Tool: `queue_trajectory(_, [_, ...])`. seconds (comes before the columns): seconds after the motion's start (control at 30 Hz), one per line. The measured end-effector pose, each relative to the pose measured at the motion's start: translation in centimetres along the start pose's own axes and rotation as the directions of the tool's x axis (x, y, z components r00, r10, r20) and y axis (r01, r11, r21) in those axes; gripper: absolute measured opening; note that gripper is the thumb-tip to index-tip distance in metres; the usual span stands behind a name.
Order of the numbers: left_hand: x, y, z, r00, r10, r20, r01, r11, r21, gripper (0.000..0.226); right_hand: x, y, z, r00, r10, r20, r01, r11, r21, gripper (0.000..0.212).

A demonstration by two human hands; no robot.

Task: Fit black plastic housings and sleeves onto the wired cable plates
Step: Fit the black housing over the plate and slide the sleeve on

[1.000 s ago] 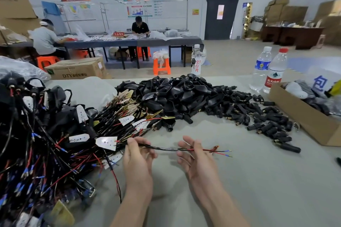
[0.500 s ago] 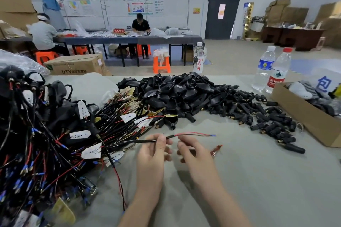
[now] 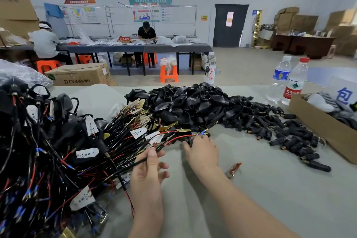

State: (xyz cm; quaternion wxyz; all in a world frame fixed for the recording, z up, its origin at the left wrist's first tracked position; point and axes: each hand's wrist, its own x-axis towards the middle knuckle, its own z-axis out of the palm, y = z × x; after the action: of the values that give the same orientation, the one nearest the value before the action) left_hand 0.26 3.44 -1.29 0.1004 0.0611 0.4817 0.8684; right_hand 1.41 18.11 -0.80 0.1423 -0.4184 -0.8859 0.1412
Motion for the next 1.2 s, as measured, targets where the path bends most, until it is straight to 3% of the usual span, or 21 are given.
queue_trajectory(0.27, [-0.2,-0.2,0.3,1.0,0.016,0.021,-0.017,0.998,0.063,0.025,-1.4,3.8,-2.2,0.997,-0.042,-0.067,0.046,0.997,0.061,0.03])
queue_trajectory(0.33, [-0.7,-0.3,0.5,0.998,0.031,0.053,-0.036,0.994,0.099,0.027,-3.3,6.1,-3.4,0.991,-0.038,-0.125,0.063,0.976,0.208,0.022])
queue_trajectory(0.43, [-1.4,-0.4,0.8,0.994,0.055,0.093,-0.069,0.986,0.154,0.026,-6.5,9.0,-5.1,0.986,0.061,-0.158,0.027,0.866,0.499,0.003])
queue_trajectory(0.57, [-2.4,-0.6,1.3,0.983,0.083,0.165,-0.119,0.968,0.221,0.024,-9.4,11.2,-5.7,0.982,0.082,-0.17,0.055,0.735,0.676,0.012])
queue_trajectory(0.97, [-1.9,-1.6,1.4,0.966,0.09,0.242,-0.167,0.932,0.322,0.018,-9.7,11.8,-4.8,0.985,0.082,-0.152,0.065,0.64,0.766,0.021])
queue_trajectory(1.1, [-1.4,-1.7,1.0,0.964,0.032,0.265,-0.116,0.944,0.309,0.039,-9.8,11.8,-4.8,0.988,0.044,-0.146,0.082,0.653,0.752,0.026])
queue_trajectory(1.2, [-1.1,-1.7,0.9,0.973,-0.045,0.225,-0.01,0.971,0.238,0.042,-9.9,11.7,-4.7,0.99,0.025,-0.139,0.088,0.663,0.743,0.028])
